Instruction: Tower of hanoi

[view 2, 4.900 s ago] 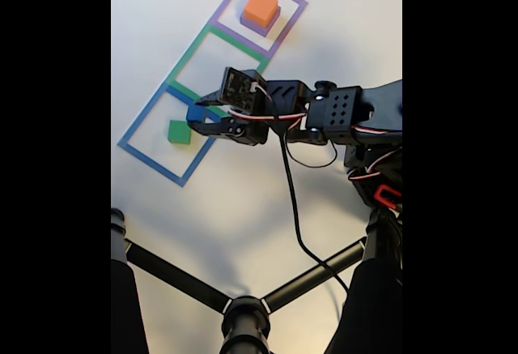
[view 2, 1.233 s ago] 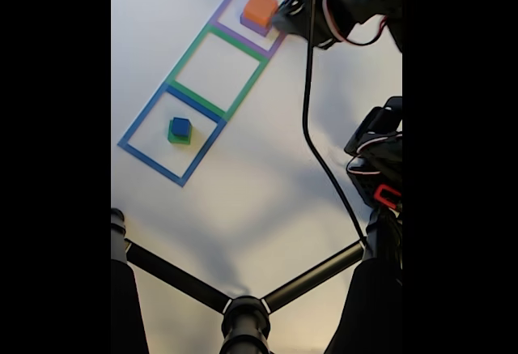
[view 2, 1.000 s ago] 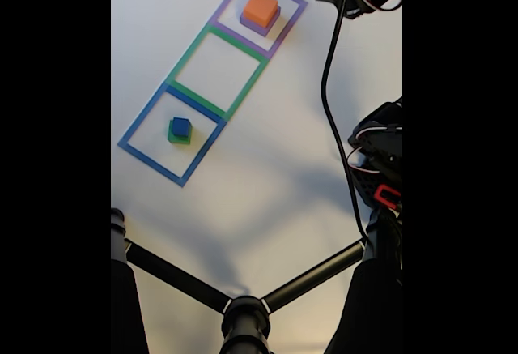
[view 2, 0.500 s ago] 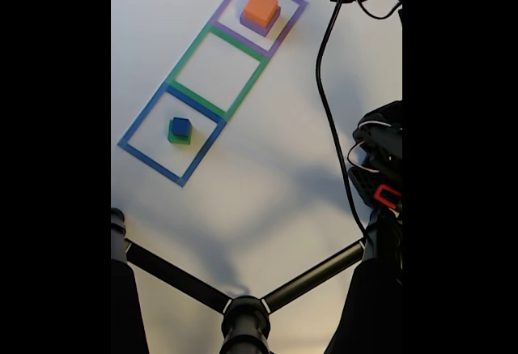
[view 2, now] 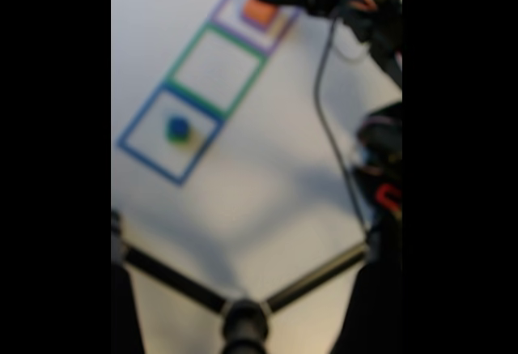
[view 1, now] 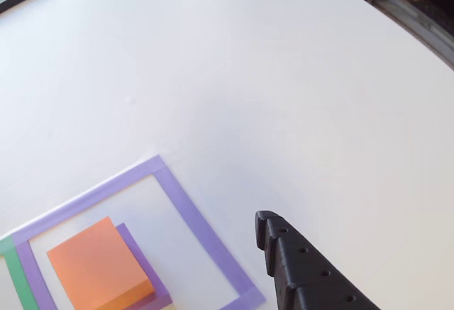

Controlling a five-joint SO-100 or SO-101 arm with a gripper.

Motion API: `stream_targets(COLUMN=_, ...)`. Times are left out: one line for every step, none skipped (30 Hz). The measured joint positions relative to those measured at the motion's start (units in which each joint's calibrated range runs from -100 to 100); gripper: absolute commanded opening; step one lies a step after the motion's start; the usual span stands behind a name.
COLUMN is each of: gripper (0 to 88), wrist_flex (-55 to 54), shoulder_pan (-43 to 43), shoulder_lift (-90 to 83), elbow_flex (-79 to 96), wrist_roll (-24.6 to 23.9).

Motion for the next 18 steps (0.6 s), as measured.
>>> stream_targets(gripper=55.4, wrist_flex=-3.5, shoulder_pan=-0.2, shoulder_lift=2.0, elbow_flex=0.9, wrist_roll=0.0)
stream_targets(gripper=55.4, wrist_flex=-6.9, shoulder_pan=-0.3, shoulder_lift=3.9, elbow_flex=1.8, wrist_roll=0.0)
stream_targets(gripper=55.3, wrist_flex=-9.7, shoulder_pan=-0.3, shoulder_lift=5.5, elbow_flex=2.6, wrist_roll=0.0)
stream_targets(gripper=55.3, wrist_flex=-12.2, shoulder_pan=-0.4, shoulder_lift=6.8, elbow_flex=3.1, wrist_roll=0.0)
stream_targets(gripper=55.3, wrist_flex=-14.7, shoulder_pan=-0.6, shoulder_lift=8.1, elbow_flex=3.9, wrist_roll=0.0)
stream_targets(gripper=55.5, wrist_flex=-16.9, shoulder_pan=-0.8, shoulder_lift=9.4, elbow_flex=4.5, wrist_roll=0.0)
stream_targets(gripper=55.6, wrist_flex=-19.0, shoulder_pan=-1.0, shoulder_lift=10.8, elbow_flex=5.2, wrist_roll=0.0)
stream_targets(gripper=55.7, wrist_flex=-21.1, shoulder_pan=-1.1, shoulder_lift=12.0, elbow_flex=5.6, wrist_roll=0.0)
stream_targets(gripper=55.8, wrist_flex=-22.9, shoulder_pan=-1.1, shoulder_lift=13.4, elbow_flex=5.9, wrist_roll=0.0)
stream_targets(gripper=55.8, wrist_flex=-24.5, shoulder_pan=-1.1, shoulder_lift=14.5, elbow_flex=6.3, wrist_roll=0.0)
stream_targets(gripper=55.9, wrist_flex=-26.2, shoulder_pan=-1.2, shoulder_lift=15.6, elbow_flex=6.7, wrist_roll=0.0)
stream_targets(gripper=56.0, wrist_flex=-27.6, shoulder_pan=-1.6, shoulder_lift=16.6, elbow_flex=6.9, wrist_roll=0.0)
stream_targets(gripper=56.0, wrist_flex=-29.0, shoulder_pan=-2.2, shoulder_lift=17.7, elbow_flex=7.4, wrist_roll=0.0)
stream_targets(gripper=55.9, wrist_flex=-30.1, shoulder_pan=-2.8, shoulder_lift=18.7, elbow_flex=7.6, wrist_roll=0.0)
stream_targets(gripper=55.8, wrist_flex=-31.4, shoulder_pan=-2.9, shoulder_lift=19.8, elbow_flex=7.6, wrist_roll=0.0)
stream_targets(gripper=55.7, wrist_flex=-32.7, shoulder_pan=-2.9, shoulder_lift=20.9, elbow_flex=7.7, wrist_roll=0.0)
stream_targets(gripper=55.7, wrist_flex=-34.1, shoulder_pan=-2.7, shoulder_lift=22.2, elbow_flex=7.7, wrist_roll=0.0)
stream_targets(gripper=55.7, wrist_flex=-35.2, shoulder_pan=-2.7, shoulder_lift=23.5, elbow_flex=7.7, wrist_roll=0.0)
